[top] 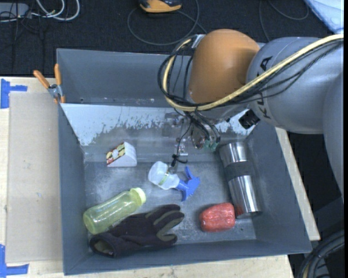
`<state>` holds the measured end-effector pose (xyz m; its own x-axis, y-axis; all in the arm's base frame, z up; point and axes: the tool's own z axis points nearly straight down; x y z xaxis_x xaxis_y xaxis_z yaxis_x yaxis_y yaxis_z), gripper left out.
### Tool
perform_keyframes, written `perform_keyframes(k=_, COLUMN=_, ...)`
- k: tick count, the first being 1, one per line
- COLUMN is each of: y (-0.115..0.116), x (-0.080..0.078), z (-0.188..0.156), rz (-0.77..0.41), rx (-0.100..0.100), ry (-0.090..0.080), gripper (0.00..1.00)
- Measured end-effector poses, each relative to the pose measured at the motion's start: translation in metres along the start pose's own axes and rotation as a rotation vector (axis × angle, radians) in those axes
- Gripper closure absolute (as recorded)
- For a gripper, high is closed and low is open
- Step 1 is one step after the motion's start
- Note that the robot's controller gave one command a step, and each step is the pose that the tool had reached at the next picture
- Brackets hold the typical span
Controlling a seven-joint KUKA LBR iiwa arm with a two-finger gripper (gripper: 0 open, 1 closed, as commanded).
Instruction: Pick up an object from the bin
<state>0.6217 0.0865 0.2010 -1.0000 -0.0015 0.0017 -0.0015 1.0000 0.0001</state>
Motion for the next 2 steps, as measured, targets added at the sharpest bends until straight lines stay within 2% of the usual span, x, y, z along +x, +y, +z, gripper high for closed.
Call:
perform_keyframes(k=1, y=-0.008, x=0.006, z=0.032, rz=0.095, rx=-0.001, ry=-0.002, gripper=0.00)
perform_keyframes(k=2, y=-0.030, x=0.006, z=0.088, rz=0.066, rx=0.000, ry=0.002, gripper=0.00)
